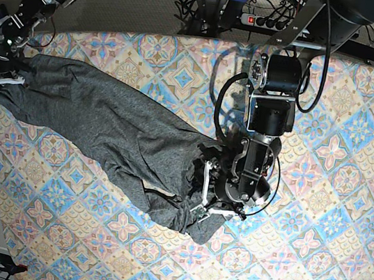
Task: Layout the t-shirt on the table in an organized manner, then fold the t-shirt properly
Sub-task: 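Lift the bunched shirt fabric with the left gripper and carry it toward the table edge, then hold the shirt with both grippers, stretching it taut between them, then swing the right gripper with its shirt end across the table and lower it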
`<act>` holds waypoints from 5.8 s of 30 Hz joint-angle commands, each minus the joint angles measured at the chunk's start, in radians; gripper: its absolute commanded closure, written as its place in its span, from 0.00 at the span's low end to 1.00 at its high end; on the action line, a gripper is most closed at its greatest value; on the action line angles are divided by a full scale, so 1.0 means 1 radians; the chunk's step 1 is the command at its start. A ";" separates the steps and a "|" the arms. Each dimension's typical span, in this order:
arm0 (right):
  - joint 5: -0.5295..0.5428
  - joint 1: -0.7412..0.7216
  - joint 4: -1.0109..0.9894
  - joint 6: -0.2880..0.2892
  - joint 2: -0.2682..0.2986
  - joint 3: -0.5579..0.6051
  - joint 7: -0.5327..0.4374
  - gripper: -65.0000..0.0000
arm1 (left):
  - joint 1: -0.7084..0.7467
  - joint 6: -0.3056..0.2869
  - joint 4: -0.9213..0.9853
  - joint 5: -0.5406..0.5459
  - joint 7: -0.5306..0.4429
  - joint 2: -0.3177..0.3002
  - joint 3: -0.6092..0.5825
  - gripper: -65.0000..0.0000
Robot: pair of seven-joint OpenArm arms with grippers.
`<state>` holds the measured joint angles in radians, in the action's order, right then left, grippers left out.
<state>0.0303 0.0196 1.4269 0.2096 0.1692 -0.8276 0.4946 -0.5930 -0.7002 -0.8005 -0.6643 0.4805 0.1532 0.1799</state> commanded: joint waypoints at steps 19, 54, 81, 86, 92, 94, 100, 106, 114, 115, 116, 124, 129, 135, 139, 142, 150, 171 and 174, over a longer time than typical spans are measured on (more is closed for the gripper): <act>0.004 -0.013 0.022 0.000 0.020 0.000 -0.024 1.00 | -0.035 0.002 -0.009 0.005 -0.009 0.004 -0.003 0.96; 0.007 -0.017 0.022 -0.003 -0.033 -0.169 -0.021 1.00 | 0.644 0.002 -1.107 0.097 0.214 -0.215 0.003 0.96; 0.007 0.059 0.068 -0.002 -0.115 -0.172 0.045 0.71 | 0.845 0.002 -1.020 0.070 0.090 -0.280 0.145 0.77; 0.010 0.089 0.191 -0.002 -0.115 -0.169 0.051 0.68 | 0.842 0.002 -1.115 0.081 0.088 -0.260 0.191 0.64; 0.006 0.093 0.332 -0.002 -0.152 -0.170 0.051 0.68 | 0.804 0.002 -1.178 0.150 0.090 -0.208 0.263 0.58; 0.006 0.093 0.363 -0.002 -0.170 -0.170 0.052 0.68 | 0.806 0.002 -1.178 0.145 0.090 -0.208 0.263 0.58; 0.006 0.116 0.378 -0.002 -0.198 -0.170 0.052 0.68 | 0.804 0.002 -1.178 0.145 0.090 -0.208 0.261 0.58; 0.006 0.116 0.378 0.003 -0.201 -0.167 0.049 0.68 | 0.773 0.002 -1.180 0.153 0.090 -0.205 0.266 0.58; 0.006 0.133 0.383 0.115 -0.199 0.006 0.052 0.68 | 0.710 0.002 -1.180 0.143 0.102 -0.145 0.329 0.58; 0.006 0.145 0.383 0.130 -0.199 0.040 0.052 0.68 | 0.710 0.002 -1.180 0.143 0.103 -0.140 0.329 0.58; 0.006 0.150 0.384 0.135 -0.199 0.069 0.052 0.68 | 0.710 0.002 -1.180 0.143 0.103 -0.140 0.329 0.58; 0.006 0.150 0.343 0.135 -0.193 0.202 0.055 0.68 | 0.766 0.002 -1.178 0.142 0.097 -0.146 0.327 0.58; 0.006 0.148 0.268 0.135 -0.193 0.227 0.055 0.68 | 0.804 0.002 -1.176 0.142 0.096 -0.148 0.329 0.58; 0.006 0.145 0.197 0.135 -0.191 0.255 0.054 0.68 | 0.821 0.002 -1.176 0.142 0.102 -0.148 0.330 0.58; 0.006 0.075 0.148 0.135 -0.158 0.290 0.054 0.68 | 0.835 0.002 -1.176 0.142 0.096 -0.148 0.330 0.58; 0.006 0.049 0.090 0.135 -0.133 0.297 0.054 0.68 | 0.848 0.002 -1.176 0.142 0.096 -0.148 0.330 0.58; 0.006 0.041 -0.099 0.138 -0.059 0.297 0.054 0.93 | 0.848 0.002 -1.176 0.140 0.103 -0.148 0.336 0.58; 0.004 -0.336 -0.340 0.089 0.115 0.299 -0.035 1.00 | 0.902 0.002 -1.175 0.077 0.100 -0.117 0.330 0.58; 0.004 -0.370 -0.392 0.087 0.143 0.299 -0.080 1.00 | 0.916 0.002 -1.175 0.077 0.103 -0.117 0.330 0.58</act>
<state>0.0303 -0.3351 1.0241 0.3111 0.2878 -0.5228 0.4377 0.3241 -0.7155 -1.9594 -0.5835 0.5873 0.0441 0.5087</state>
